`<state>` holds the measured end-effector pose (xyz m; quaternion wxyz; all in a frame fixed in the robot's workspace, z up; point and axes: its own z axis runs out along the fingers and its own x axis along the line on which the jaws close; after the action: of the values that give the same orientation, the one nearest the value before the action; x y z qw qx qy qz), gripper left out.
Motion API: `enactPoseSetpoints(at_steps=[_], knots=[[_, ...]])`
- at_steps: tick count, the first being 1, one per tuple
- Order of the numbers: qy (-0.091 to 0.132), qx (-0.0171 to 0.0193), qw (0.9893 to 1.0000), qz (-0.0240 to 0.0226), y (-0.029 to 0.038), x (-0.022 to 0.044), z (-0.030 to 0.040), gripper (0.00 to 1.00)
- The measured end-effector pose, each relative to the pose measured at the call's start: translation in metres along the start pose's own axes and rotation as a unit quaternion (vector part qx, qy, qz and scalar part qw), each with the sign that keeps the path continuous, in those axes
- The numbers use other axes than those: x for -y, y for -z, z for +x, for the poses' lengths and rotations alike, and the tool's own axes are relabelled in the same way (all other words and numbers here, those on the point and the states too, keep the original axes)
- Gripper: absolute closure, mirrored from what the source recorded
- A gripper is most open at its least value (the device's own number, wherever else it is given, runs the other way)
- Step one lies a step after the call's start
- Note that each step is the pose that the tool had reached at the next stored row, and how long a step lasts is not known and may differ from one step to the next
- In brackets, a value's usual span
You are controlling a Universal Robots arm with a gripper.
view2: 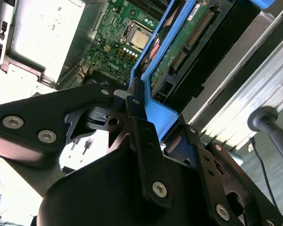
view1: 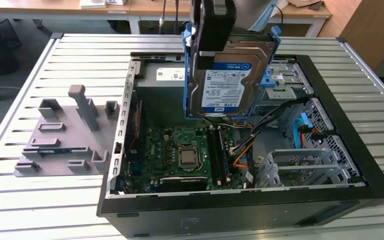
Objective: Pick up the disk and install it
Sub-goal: 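Insert the disk into the insertion slot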
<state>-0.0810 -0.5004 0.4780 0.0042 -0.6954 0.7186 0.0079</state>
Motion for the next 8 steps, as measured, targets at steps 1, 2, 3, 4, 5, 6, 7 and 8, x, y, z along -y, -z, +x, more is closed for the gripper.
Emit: enactPoseSetpoints(at_steps=[1, 2, 3, 4, 5, 6, 7, 8], knots=[[0.000, 0.0001, 1.0000, -0.0001, -0.0001, 0.0034, 0.0006, 0.64], [0.000, 0.0000, 1.0000, -0.0003, 0.0000, 0.0068, 0.0013, 0.64], [0.000, 0.0000, 1.0000, -0.0004, 0.0000, 0.0100, 0.0019, 0.64], [0.000, 0.0000, 1.0000, -0.0005, 0.0000, 0.0128, 0.0024, 0.64], [0.000, 0.0000, 1.0000, -0.0005, -0.0001, 0.0148, 0.0027, 0.64], [0.000, 0.0000, 1.0000, -0.0005, -0.0001, 0.0162, 0.0030, 0.64], [0.000, 0.0000, 1.0000, -0.0006, -0.0002, 0.0170, 0.0037, 0.64], [0.000, 0.0000, 1.0000, -0.0006, -0.0003, 0.0174, 0.0046, 0.64]])
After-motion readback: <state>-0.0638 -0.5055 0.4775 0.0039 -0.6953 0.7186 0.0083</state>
